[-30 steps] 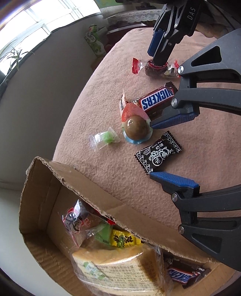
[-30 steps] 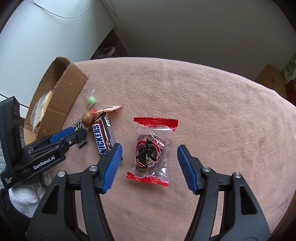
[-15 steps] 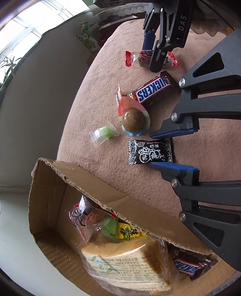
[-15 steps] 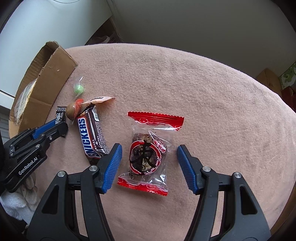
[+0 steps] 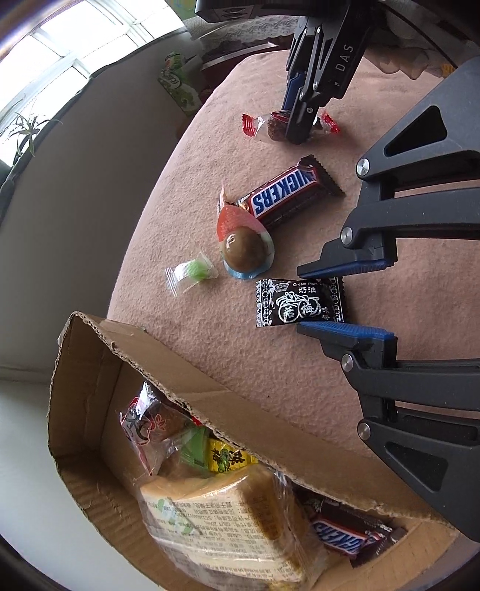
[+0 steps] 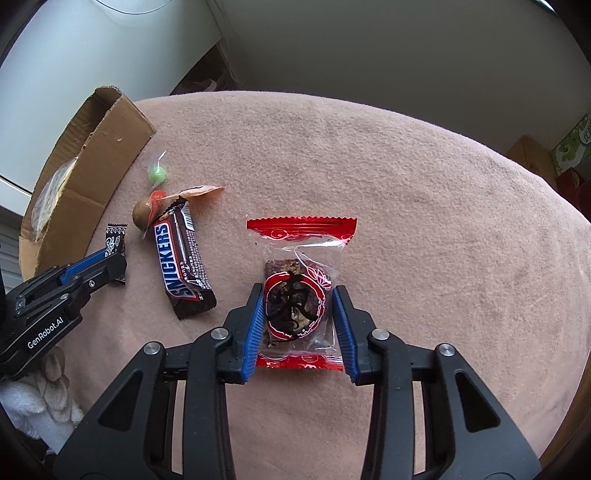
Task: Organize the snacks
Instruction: 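Carry both packets into the box and open both tools to release them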
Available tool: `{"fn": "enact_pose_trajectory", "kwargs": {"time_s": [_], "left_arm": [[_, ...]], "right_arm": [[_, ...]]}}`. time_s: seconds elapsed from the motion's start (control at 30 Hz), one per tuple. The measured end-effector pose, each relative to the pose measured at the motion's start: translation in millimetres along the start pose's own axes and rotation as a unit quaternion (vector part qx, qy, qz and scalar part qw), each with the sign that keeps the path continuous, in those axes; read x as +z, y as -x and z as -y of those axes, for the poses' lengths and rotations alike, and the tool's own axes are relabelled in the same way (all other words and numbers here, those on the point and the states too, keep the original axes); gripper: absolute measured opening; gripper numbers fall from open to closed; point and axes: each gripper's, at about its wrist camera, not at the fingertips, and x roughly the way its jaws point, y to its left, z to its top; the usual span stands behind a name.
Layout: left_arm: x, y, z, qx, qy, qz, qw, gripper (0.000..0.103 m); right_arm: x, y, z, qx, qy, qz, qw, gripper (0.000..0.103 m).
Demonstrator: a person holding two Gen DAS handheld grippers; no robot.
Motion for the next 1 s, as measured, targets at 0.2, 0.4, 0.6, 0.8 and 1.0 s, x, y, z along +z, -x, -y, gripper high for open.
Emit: {"fn": "enact_pose_trajectory", "kwargs": {"time_s": [0.2,0.4,0.6,0.8,1.0], "left_arm": [[-12.4,22.3,-6.1,-0.015,0.005,0.007,0.9998,0.021],[-12.0,51.5,-19.2,-0.022,0.01,0.023,0.9994,0.021],[-2.0,73.6,-37.7,-0.017,0.02,0.043,0.9987,0.021],[-1.2,90.7,-55.1,0.0,0.028,0.066,0.9974,0.021],[3.7,97.7,-53.4,0.018,0.039,0.087,0.9953,0.021]], "right_arm": [[-16.9,18.1,0.8,0.016,-0.024,0.019,0.999,0.037],[-22.4,45.4,-7.9,0.016,-0.006,0.042,0.999,0.037],[-1.6,61.2,-26.9,0.025,0.021,0.062,0.998,0.037],[13.1,71.1,-57.0,0.041,0.054,0.074,0.995,0.037],[31.0,74.8,-92.3,0.055,0.09,0.084,0.991,0.037]]}}
